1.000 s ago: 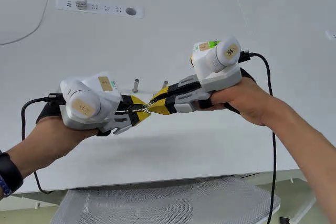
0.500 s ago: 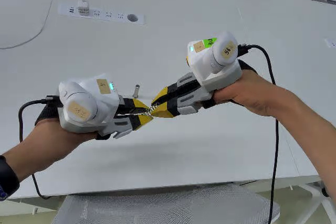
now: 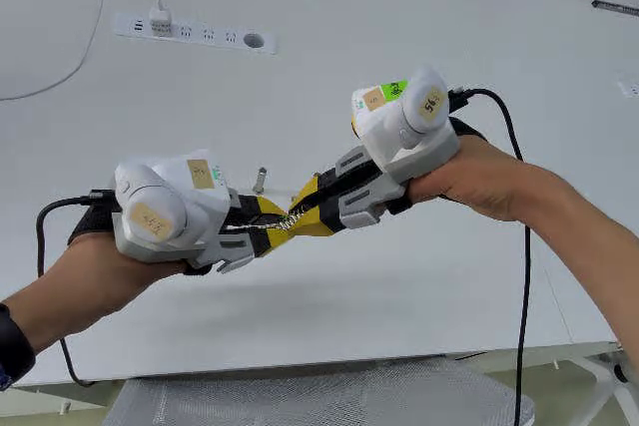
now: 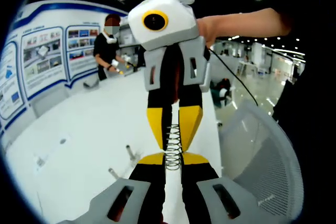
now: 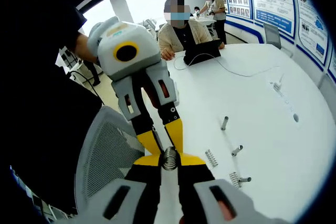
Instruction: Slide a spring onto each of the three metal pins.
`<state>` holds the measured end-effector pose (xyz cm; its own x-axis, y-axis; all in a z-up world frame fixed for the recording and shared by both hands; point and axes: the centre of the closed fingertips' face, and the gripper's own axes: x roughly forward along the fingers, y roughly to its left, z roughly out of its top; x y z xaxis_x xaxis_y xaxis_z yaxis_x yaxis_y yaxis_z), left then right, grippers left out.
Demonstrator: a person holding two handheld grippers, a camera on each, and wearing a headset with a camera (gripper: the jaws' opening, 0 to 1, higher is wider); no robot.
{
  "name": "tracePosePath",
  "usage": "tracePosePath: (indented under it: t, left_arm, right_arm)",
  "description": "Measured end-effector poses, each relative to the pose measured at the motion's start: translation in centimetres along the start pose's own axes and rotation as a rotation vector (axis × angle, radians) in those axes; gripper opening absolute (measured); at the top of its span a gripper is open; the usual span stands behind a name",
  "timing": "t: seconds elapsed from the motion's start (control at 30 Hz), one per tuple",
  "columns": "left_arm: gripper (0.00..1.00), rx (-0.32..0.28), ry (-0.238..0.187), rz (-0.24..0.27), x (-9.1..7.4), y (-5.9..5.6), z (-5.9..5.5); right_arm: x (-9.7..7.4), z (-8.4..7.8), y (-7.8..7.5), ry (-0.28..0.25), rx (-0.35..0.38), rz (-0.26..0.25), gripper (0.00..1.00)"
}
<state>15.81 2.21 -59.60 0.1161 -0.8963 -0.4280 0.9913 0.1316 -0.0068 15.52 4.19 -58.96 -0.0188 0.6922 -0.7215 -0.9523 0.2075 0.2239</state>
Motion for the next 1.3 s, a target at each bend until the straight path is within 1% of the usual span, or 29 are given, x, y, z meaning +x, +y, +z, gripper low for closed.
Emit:
tracePosePath:
  t: [0.03,0.23,0.33,0.47,0.53,0.67,0.77,0.83,0.9,0.93,1.03,1.13,1.23,1.3]
  left_arm:
    - [0.09,0.011,0.007,-0.001,0.0,0.0,-0.2]
    - [0.09,0.000,0.006,-0.006,-0.1,-0.1,-0.4]
    - [0.10,-0.008,0.010,-0.009,0.1,0.0,-0.8]
    - [0.10,-0.012,0.014,-0.012,0.3,-0.1,-1.5]
    - [0.10,-0.014,0.017,-0.013,0.4,-0.1,-2.1]
    - [0.11,-0.039,0.022,-0.007,0.4,-0.1,-3.2]
    - [0.11,-0.037,0.052,-0.004,0.3,-0.6,-4.3]
    - [0.11,-0.047,0.061,-0.002,0.1,-0.7,-4.7]
    - [0.11,-0.061,0.070,0.006,-0.2,-0.7,-5.3]
    - [0.12,-0.078,0.072,0.011,-0.3,-0.6,-5.9]
    - [0.13,-0.114,0.076,0.027,-0.6,-0.3,-6.8]
    - [0.14,-0.146,0.075,0.048,-0.9,0.0,-7.6]
    - [0.14,-0.164,0.075,0.061,-1.3,0.0,-7.9]
    - [0.15,-0.171,0.076,0.070,-1.5,0.1,-8.2]
  right_arm:
    - [0.1,-0.1,-0.1,0.002,0.002,0.002,0.13]
    - [0.3,-0.2,0.0,0.000,0.010,0.013,0.12]
    - [0.7,-0.5,-0.2,0.002,0.017,0.009,0.12]
    - [1.2,-0.8,-0.3,-0.007,0.053,0.004,0.12]
    - [1.7,-1.1,-0.3,-0.008,0.070,-0.001,0.12]
    - [2.6,-1.3,-0.4,0.002,0.082,-0.006,0.12]
    - [3.2,-1.2,0.0,-0.002,0.089,0.008,0.12]
    - [3.4,-1.1,0.1,-0.003,0.091,0.013,0.12]
    - [3.6,-1.2,0.1,-0.002,0.091,0.015,0.12]
    - [3.7,-1.2,0.1,0.000,0.092,0.015,0.12]
    - [3.8,-1.4,0.1,0.009,0.097,0.016,0.12]
    - [3.9,-1.3,0.2,0.007,0.097,0.015,0.12]
    - [3.9,-1.4,0.2,0.005,0.100,0.009,0.12]
    - [3.9,-1.5,0.2,0.007,0.107,0.005,0.12]
